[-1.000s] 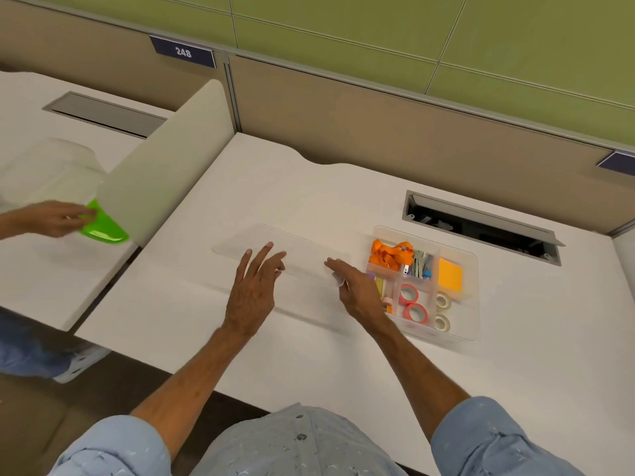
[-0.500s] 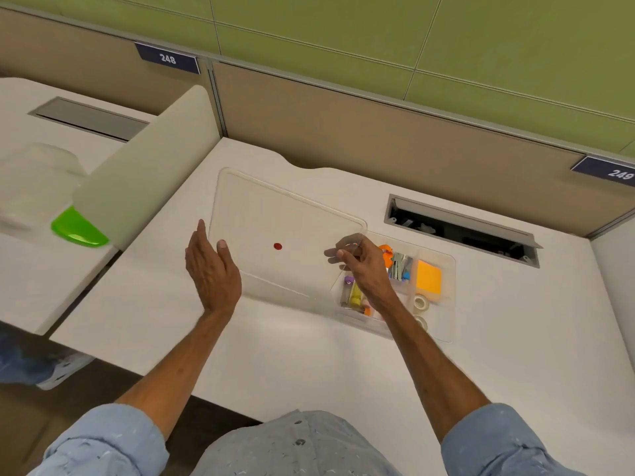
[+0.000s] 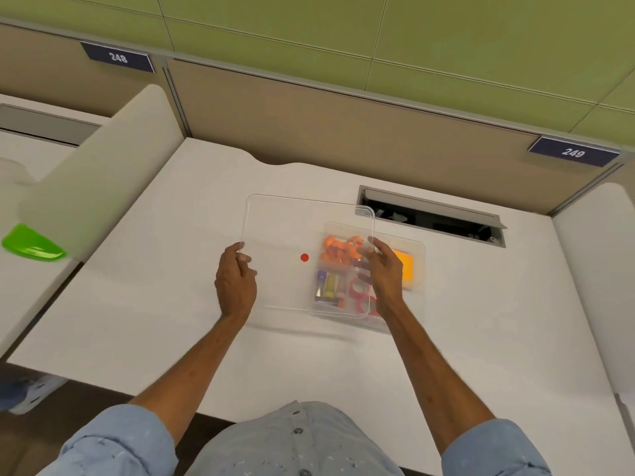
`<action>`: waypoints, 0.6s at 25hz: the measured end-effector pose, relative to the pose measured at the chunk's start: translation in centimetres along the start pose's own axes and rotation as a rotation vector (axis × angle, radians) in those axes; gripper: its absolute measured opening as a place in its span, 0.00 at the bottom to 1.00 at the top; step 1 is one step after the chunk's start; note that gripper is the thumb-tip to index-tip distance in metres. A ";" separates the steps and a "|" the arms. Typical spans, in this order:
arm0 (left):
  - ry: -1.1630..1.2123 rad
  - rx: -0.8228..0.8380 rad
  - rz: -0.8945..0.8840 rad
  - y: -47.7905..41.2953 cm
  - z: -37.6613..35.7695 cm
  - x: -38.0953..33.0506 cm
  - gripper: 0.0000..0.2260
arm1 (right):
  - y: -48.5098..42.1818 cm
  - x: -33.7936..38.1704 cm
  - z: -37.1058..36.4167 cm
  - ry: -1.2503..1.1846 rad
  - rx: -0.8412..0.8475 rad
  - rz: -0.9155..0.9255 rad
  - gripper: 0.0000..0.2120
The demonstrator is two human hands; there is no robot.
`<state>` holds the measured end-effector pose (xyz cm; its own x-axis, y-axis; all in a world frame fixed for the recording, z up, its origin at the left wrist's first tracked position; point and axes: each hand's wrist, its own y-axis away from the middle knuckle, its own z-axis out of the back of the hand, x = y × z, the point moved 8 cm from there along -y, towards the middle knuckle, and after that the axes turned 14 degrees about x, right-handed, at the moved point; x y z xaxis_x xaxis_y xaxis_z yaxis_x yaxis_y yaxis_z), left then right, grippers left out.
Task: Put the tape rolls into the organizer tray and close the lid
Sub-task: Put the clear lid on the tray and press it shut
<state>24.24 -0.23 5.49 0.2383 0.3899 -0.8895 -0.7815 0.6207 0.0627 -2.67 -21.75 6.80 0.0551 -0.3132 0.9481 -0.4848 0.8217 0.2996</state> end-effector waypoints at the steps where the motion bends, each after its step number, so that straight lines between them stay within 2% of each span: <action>1: 0.010 0.049 0.012 0.2 -1.4 -0.2 0.19 | 0.3 -0.2 1.3 0.052 -0.027 -0.016 0.20; 3: 0.012 0.130 0.003 0.4 -3.9 -0.8 0.20 | 1.0 -0.9 4.2 0.111 -0.111 -0.057 0.23; 6: -0.024 0.228 -0.039 0.7 -7.2 -2.1 0.22 | 1.8 -1.3 8.6 0.198 -0.266 -0.110 0.15; 9: -0.098 0.253 -0.048 1.0 -9.8 -3.2 0.19 | 2.2 -1.0 11.6 0.271 -0.358 -0.102 0.12; 15: -0.172 0.278 -0.067 1.0 -13.8 -4.9 0.17 | 2.5 -1.8 14.8 0.301 -0.503 -0.123 0.20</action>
<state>14.34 -10.91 3.72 0.3961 0.4366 -0.8078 -0.5791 0.8015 0.1492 -16.84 -26.21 4.30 0.3646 -0.3317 0.8700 0.0093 0.9356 0.3528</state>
